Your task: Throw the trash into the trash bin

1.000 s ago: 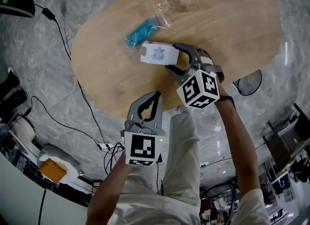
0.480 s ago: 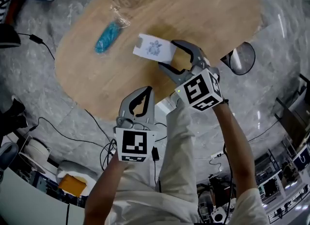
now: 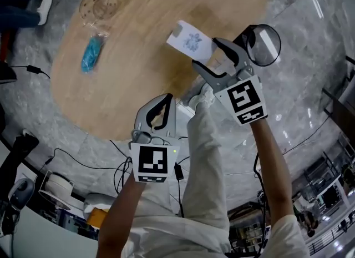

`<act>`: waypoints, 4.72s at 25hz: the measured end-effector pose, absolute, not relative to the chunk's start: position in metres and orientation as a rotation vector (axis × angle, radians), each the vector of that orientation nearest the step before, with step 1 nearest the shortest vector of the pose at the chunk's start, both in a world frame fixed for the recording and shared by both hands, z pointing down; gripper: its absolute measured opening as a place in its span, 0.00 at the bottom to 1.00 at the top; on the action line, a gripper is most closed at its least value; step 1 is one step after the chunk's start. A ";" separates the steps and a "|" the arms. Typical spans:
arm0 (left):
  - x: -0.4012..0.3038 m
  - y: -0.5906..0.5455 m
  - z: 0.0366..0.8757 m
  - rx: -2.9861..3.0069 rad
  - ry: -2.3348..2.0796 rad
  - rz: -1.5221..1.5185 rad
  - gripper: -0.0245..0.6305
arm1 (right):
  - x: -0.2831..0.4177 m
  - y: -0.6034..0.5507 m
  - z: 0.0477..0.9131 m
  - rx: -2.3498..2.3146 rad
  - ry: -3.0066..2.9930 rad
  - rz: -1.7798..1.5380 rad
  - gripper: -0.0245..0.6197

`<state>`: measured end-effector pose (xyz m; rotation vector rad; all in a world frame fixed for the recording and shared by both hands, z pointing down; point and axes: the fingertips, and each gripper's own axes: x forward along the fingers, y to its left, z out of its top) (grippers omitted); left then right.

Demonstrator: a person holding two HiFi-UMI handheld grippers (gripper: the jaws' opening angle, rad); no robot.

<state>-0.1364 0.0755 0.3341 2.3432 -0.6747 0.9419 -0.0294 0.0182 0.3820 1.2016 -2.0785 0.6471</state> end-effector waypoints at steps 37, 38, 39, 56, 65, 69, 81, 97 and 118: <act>0.164 0.183 0.360 2.404 -0.509 1.066 0.04 | 0.334 0.196 0.467 1.665 -1.712 0.959 0.55; 0.166 0.184 0.363 2.401 -0.505 1.067 0.04 | 0.336 0.197 0.472 1.666 -1.705 0.969 0.55; 0.168 0.184 0.368 2.397 -0.504 1.066 0.04 | 0.338 0.198 0.478 1.666 -1.698 0.975 0.55; 0.194 0.198 0.436 2.323 -0.457 1.113 0.04 | 0.365 0.227 0.610 1.588 -1.553 1.117 0.55; 0.192 0.215 0.435 2.287 -0.440 1.119 0.04 | 0.366 0.243 0.654 1.517 -1.487 1.234 0.56; 0.181 0.212 0.442 2.287 -0.439 1.113 0.04 | 0.356 0.244 0.665 1.486 -1.466 1.229 0.59; 0.151 0.192 0.413 2.326 -0.492 1.035 0.04 | 0.299 0.207 0.596 1.560 -1.596 1.124 0.59; 0.034 0.132 0.344 2.379 -0.629 0.939 0.04 | 0.194 0.107 0.426 1.806 -1.750 0.824 0.53; -0.174 0.036 0.324 2.218 -0.956 0.847 0.04 | -0.091 -0.017 0.380 1.315 -2.118 0.745 0.48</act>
